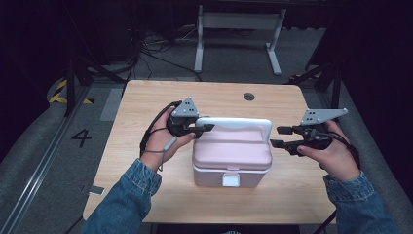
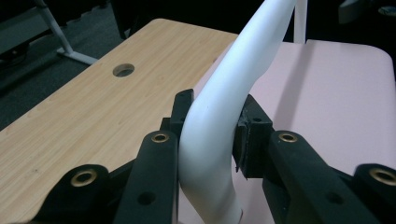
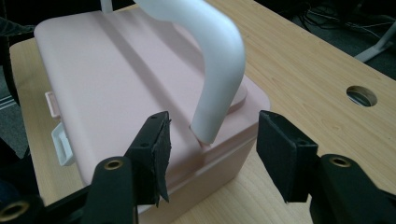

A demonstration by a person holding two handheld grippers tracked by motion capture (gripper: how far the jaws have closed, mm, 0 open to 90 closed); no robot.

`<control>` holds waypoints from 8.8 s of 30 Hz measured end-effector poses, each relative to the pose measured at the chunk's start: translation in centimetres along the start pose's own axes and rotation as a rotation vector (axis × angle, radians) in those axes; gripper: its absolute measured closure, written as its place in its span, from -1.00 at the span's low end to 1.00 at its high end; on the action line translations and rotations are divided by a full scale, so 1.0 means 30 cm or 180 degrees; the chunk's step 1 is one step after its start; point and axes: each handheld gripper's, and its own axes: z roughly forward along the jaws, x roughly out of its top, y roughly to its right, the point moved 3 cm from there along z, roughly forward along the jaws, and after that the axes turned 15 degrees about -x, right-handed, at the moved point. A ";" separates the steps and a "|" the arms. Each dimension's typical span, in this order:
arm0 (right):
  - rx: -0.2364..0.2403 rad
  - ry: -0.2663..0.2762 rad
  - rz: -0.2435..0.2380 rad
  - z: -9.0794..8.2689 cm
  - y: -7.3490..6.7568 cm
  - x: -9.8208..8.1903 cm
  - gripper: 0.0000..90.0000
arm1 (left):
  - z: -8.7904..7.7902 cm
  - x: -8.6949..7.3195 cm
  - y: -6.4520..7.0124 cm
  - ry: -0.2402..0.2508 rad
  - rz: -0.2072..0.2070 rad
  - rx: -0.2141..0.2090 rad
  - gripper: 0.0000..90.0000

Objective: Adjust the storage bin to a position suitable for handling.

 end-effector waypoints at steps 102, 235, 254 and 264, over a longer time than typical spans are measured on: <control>0.0042 0.0846 0.0609 0.020 0.020 0.043 1.00 | -0.241 -0.020 -0.061 0.0253 -0.0247 0.0207 -0.25; -0.0367 0.0159 0.0992 0.010 0.153 -0.329 0.19 | 0.180 0.031 -0.502 0.0706 -0.0796 0.0316 -0.15; -0.0283 0.0156 0.0973 0.029 0.141 -0.323 0.18 | 0.238 -0.056 -0.559 0.0529 -0.1043 0.0289 -0.33; -0.0261 0.0123 0.0971 0.044 0.138 -0.330 0.18 | 0.254 -0.078 -0.571 0.0459 -0.1212 0.0252 -0.38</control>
